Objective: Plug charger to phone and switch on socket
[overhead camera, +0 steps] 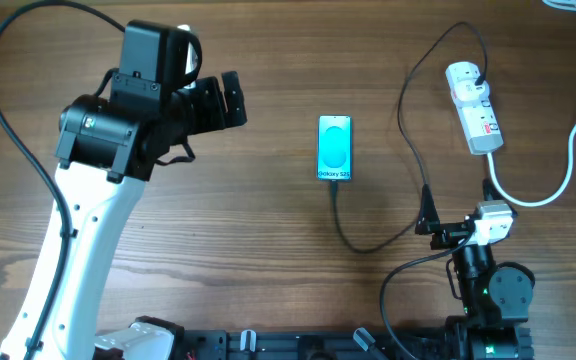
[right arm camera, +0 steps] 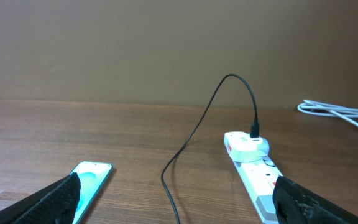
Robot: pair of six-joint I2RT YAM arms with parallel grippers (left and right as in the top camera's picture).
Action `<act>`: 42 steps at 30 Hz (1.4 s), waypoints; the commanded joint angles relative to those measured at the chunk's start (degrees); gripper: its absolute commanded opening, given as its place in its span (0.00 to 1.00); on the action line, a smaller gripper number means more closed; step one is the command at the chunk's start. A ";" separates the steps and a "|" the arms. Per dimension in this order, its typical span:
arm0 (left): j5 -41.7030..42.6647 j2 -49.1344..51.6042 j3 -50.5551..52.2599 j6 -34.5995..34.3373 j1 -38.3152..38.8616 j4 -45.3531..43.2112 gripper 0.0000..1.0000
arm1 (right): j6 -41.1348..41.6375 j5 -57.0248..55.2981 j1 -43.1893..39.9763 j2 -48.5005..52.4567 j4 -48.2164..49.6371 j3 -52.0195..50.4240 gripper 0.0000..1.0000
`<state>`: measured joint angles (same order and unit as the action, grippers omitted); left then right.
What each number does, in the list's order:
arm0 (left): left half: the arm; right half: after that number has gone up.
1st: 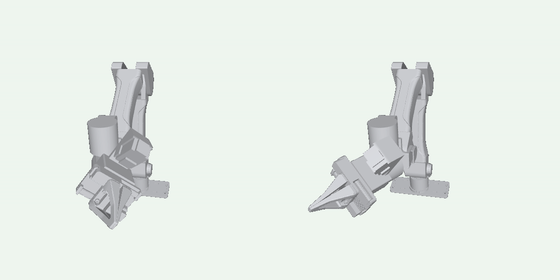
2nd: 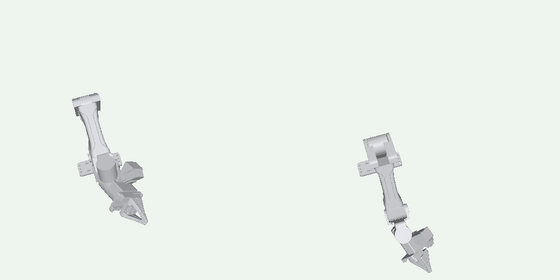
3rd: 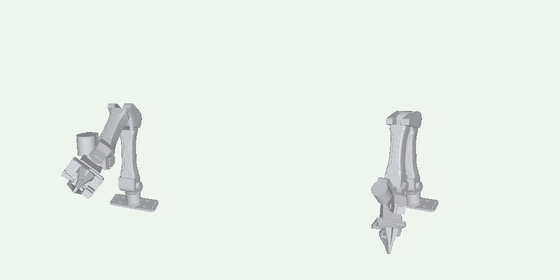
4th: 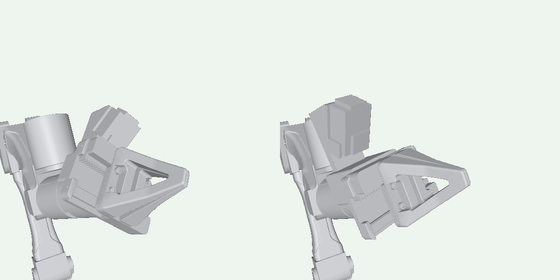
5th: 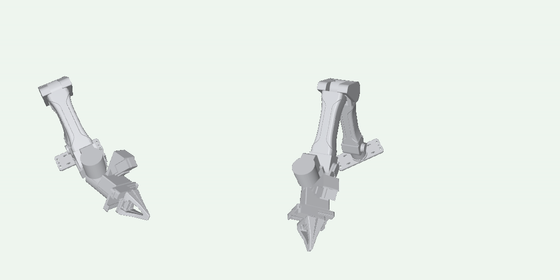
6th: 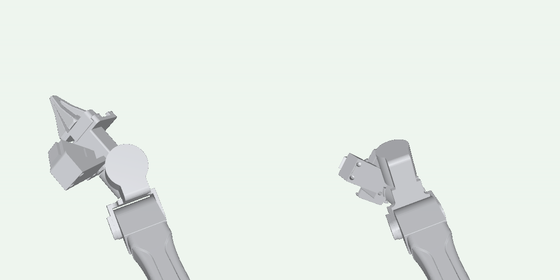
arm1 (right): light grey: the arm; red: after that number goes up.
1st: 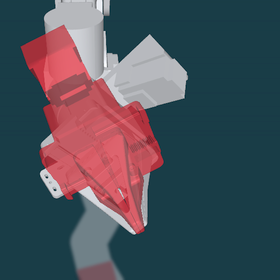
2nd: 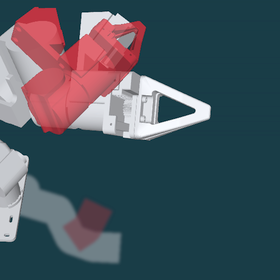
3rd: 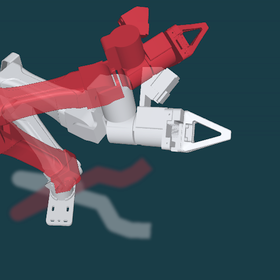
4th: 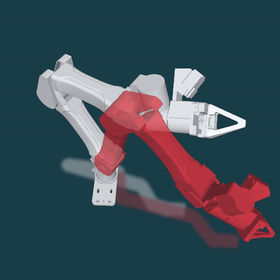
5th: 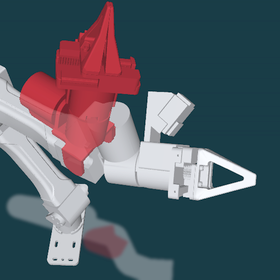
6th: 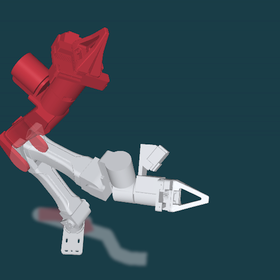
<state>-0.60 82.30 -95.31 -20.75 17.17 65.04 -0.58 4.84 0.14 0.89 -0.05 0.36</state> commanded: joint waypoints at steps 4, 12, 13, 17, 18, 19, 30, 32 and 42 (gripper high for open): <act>-1.84 -10.80 15.74 -0.72 -1.20 -10.95 1.00 | -0.79 -0.37 0.28 -0.68 0.13 -0.04 1.00; -1.53 -32.37 41.16 -0.68 -6.32 -24.22 1.00 | -0.76 -0.37 0.28 -0.68 0.13 -0.04 1.00; -1.16 -34.05 42.86 -0.68 -6.97 -25.51 1.00 | -0.79 -0.37 0.28 -0.68 0.13 -0.04 1.00; 3.13 -45.09 53.42 4.20 -9.09 -33.09 1.00 | -0.79 -0.37 0.28 -0.68 0.13 -0.04 1.00; 3.13 -46.84 54.99 4.26 -9.09 -34.01 1.00 | -0.79 -0.37 0.28 -0.68 0.13 -0.04 1.00; 3.15 -49.51 57.24 4.26 -9.09 -35.30 1.00 | -0.76 -0.37 0.28 -0.68 0.13 -0.04 1.00; 5.05 -72.63 78.77 7.39 -9.16 -54.01 1.00 | -0.79 -0.37 0.28 -0.68 0.13 -0.04 1.00; 5.05 -74.51 82.18 7.52 -9.88 -57.75 1.00 | -0.79 -0.37 0.28 -0.68 0.13 -0.04 1.00; 5.05 -82.12 92.06 7.52 -16.20 -64.15 1.00 | -0.76 -0.37 0.28 -0.68 0.13 -0.04 1.00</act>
<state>4.21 0.89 -4.80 -14.20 2.20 2.07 -0.75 4.84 0.14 0.78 -0.01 0.36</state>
